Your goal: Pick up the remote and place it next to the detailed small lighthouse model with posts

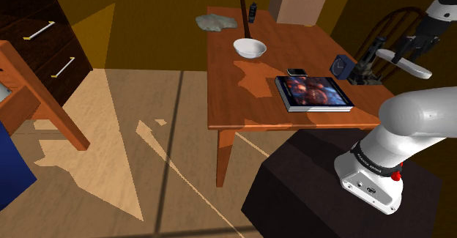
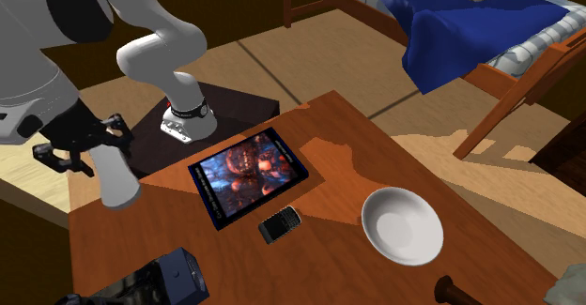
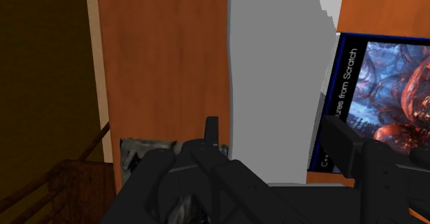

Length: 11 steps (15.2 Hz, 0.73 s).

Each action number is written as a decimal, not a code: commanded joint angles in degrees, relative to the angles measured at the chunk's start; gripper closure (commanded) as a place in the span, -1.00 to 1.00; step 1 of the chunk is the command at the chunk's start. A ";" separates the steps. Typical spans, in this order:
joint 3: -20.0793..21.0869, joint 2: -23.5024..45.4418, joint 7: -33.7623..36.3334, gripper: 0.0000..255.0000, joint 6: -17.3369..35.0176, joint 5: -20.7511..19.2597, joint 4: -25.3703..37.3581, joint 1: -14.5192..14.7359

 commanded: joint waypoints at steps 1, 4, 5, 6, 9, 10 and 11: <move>-0.69 0.34 0.09 1.00 1.68 -0.52 -1.26 -0.10; -1.78 1.06 0.24 1.00 4.17 -1.27 -3.01 -0.18; -2.15 1.34 0.28 1.00 5.02 -1.53 -3.57 -0.19; -2.54 1.64 0.33 1.00 5.88 -1.78 -4.12 -0.20; -3.74 2.68 0.45 1.00 8.53 -2.53 -5.69 -0.18; -4.16 3.08 0.49 1.00 9.43 -2.78 -6.20 -0.16; -4.58 3.49 0.52 1.00 10.35 -3.03 -6.69 -0.12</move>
